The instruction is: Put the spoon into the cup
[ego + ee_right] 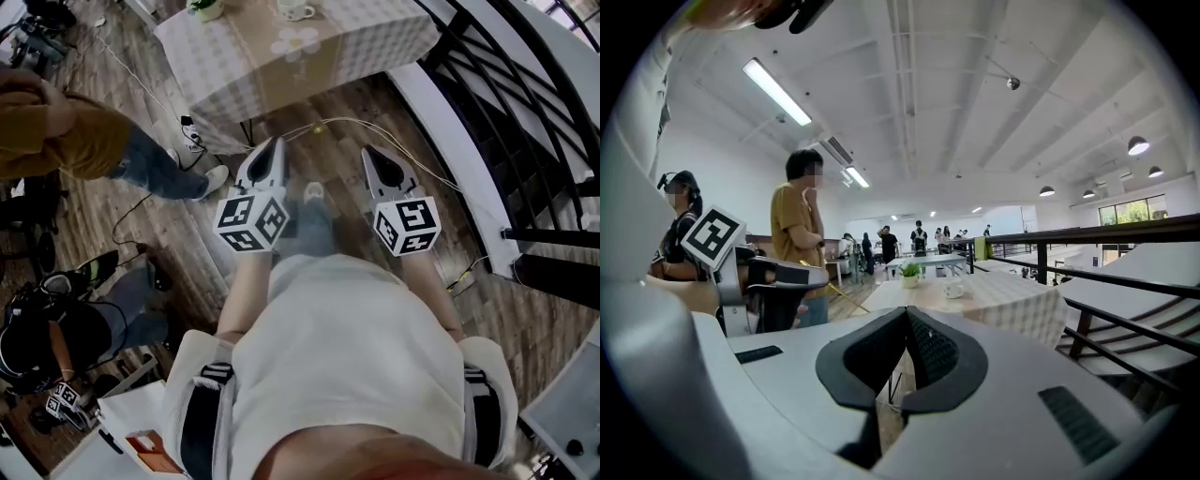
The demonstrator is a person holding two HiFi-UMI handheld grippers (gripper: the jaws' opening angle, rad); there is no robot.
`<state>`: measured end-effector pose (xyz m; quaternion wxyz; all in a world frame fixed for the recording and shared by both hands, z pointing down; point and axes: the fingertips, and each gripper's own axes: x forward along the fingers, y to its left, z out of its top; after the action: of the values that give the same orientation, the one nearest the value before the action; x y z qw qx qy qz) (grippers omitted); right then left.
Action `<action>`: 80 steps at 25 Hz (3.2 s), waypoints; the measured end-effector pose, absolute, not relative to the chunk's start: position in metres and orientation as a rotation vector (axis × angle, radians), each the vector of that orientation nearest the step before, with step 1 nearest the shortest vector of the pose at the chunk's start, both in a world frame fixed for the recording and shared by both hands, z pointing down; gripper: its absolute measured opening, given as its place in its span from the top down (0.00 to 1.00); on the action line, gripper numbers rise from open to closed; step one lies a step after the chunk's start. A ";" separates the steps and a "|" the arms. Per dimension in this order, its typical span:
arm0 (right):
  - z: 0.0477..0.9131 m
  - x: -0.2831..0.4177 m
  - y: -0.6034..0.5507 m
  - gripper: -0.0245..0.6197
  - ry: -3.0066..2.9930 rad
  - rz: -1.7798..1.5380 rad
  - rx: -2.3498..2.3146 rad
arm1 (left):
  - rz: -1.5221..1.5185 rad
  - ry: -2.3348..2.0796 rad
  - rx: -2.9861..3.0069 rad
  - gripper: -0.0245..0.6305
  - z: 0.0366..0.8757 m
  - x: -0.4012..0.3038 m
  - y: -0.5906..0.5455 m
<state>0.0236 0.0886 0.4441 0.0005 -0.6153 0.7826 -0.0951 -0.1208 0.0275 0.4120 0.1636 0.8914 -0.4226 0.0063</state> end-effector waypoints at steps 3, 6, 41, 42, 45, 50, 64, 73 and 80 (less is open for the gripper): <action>0.443 0.034 0.054 0.96 2.464 -0.298 -1.949 | 0.021 -1.189 2.532 0.96 0.416 -0.110 -0.009; 0.437 0.043 0.020 0.96 2.467 -0.290 -1.959 | 0.018 -1.179 2.528 0.96 0.411 -0.098 -0.044; 0.421 0.087 -0.198 0.96 2.425 -0.337 -2.014 | 0.044 -1.125 2.532 0.96 0.389 -0.050 -0.274; 0.423 0.088 -0.204 0.96 2.433 -0.338 -2.007 | 0.044 -1.131 2.527 0.96 0.391 -0.049 -0.279; 0.426 0.093 -0.225 0.96 2.461 -0.340 -1.980 | 0.040 -1.154 2.512 0.96 0.394 -0.046 -0.294; 0.422 0.104 -0.273 0.96 2.532 -0.311 -1.905 | 0.034 -1.225 2.475 0.96 0.399 -0.042 -0.329; 0.406 0.124 -0.386 0.96 2.705 -0.251 -1.735 | 0.011 -1.380 2.334 0.96 0.409 -0.032 -0.414; 0.396 0.093 -0.424 0.96 2.810 -0.322 -1.785 | 0.031 -1.307 2.224 0.96 0.425 -0.056 -0.449; 0.411 0.102 -0.454 0.96 2.861 -0.359 -1.723 | 0.079 -1.336 2.169 0.96 0.448 -0.044 -0.469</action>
<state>0.1021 -0.4543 0.4109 -0.1083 -0.5099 0.8468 -0.1062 -0.0439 -0.4693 0.4485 0.2920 0.8140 -0.5013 0.0295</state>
